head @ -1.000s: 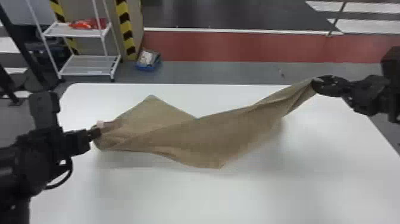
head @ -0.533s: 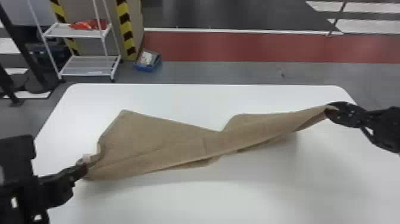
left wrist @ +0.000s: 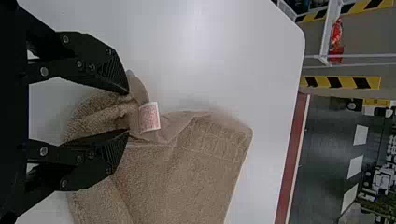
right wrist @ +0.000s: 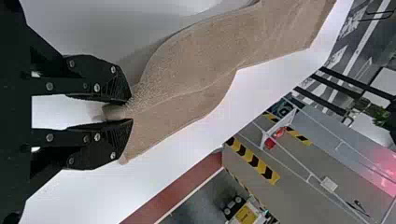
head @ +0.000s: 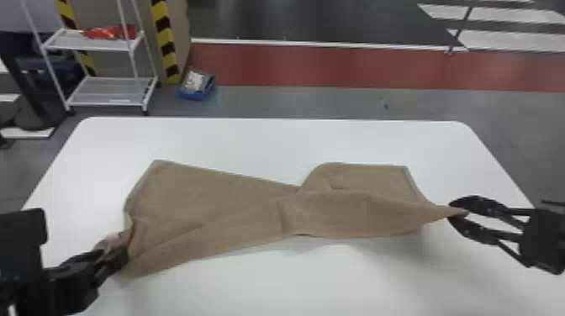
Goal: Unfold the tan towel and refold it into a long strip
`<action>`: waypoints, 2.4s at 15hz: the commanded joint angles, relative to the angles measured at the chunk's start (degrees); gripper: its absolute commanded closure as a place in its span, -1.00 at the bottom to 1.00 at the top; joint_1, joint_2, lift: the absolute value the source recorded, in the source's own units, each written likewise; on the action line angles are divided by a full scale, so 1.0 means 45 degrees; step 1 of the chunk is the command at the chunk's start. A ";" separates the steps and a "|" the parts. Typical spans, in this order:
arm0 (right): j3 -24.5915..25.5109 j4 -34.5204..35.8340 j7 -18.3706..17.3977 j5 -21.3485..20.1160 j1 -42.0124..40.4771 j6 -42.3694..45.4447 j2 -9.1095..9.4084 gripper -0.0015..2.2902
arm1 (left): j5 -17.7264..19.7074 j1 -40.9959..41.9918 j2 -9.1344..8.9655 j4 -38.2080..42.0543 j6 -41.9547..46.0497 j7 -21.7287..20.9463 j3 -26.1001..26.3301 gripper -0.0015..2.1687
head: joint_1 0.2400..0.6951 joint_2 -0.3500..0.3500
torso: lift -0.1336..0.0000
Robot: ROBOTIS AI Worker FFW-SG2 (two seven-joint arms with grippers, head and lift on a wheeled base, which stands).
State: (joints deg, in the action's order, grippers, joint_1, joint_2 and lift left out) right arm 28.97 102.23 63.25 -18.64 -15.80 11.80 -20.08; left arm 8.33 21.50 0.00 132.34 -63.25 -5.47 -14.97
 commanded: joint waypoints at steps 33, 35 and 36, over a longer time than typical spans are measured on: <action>-0.1926 0.1344 0.2117 -0.4608 -0.0376 -0.2263 -0.1690 0.29 | 0.0082 0.1160 -0.0033 0.0883 0.0391 -0.3276 -0.1517 -0.94 | 1.00 -0.29 | -0.85; -0.1907 0.1364 0.2059 -0.4412 -0.0376 -0.2302 -0.1690 0.29 | -0.0797 0.1179 -0.0033 0.0903 0.0391 -0.4370 -0.1674 -0.94 | 1.00 -0.34 | -0.85; -0.1907 0.1364 0.2059 -0.4393 -0.0376 -0.2302 -0.1690 0.29 | -0.1695 0.1160 -0.0033 0.0942 0.0508 -0.5092 -0.1732 -0.94 | 1.00 -0.36 | -0.85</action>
State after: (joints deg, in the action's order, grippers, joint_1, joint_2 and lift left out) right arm 20.36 108.34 72.49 -38.65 -17.50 1.52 -27.70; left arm 5.17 26.78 0.00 136.35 -61.40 -26.55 -22.36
